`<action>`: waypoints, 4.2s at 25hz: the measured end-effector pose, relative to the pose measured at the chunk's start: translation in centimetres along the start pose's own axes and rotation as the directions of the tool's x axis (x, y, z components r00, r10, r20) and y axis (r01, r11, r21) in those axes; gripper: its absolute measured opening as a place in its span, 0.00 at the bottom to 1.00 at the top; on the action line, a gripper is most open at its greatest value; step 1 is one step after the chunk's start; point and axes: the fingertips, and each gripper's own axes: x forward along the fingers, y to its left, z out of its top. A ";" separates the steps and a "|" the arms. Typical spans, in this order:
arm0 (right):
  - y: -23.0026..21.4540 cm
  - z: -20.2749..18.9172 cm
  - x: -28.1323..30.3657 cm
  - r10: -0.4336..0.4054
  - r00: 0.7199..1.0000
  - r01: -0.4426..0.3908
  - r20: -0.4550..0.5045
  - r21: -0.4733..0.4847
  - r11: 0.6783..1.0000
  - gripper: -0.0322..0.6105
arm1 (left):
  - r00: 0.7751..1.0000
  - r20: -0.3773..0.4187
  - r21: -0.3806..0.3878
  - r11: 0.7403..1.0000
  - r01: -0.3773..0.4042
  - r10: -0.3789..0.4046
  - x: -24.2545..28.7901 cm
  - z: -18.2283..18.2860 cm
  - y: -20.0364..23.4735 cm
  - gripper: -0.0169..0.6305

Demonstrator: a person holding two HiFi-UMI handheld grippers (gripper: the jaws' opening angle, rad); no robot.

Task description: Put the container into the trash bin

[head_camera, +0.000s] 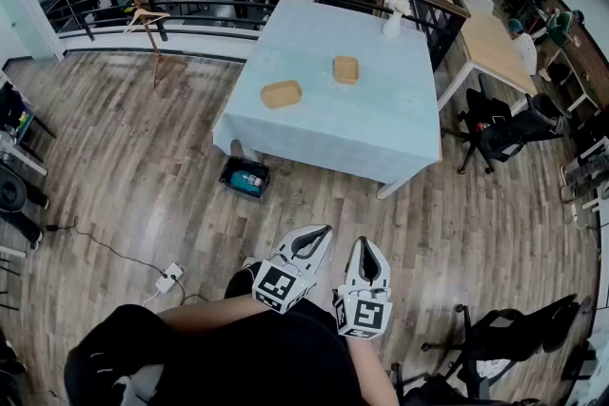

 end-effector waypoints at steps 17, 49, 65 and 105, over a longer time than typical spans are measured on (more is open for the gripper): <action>-2.4 -2.2 -1.0 0.063 0.998 -0.066 0.022 0.176 0.982 0.10 | 0.998 -0.036 0.024 0.999 0.042 -0.041 1.7 -1.7 -2.4 0.04; -8.1 -0.4 36.1 -0.005 0.981 0.028 -0.193 0.113 0.993 0.10 | 0.992 -0.014 -0.060 0.990 0.127 -0.128 27.0 1.9 25.4 0.04; -9.6 -1.3 45.2 0.057 0.979 -0.044 -0.197 0.070 0.997 0.10 | 0.994 -0.027 -0.118 0.987 -0.104 0.102 26.9 0.6 35.9 0.04; -25.7 -21.6 78.6 0.221 0.775 -0.092 -0.592 0.241 0.966 0.21 | 0.939 -0.200 -0.078 0.951 -0.299 0.279 50.5 -1.4 50.7 0.04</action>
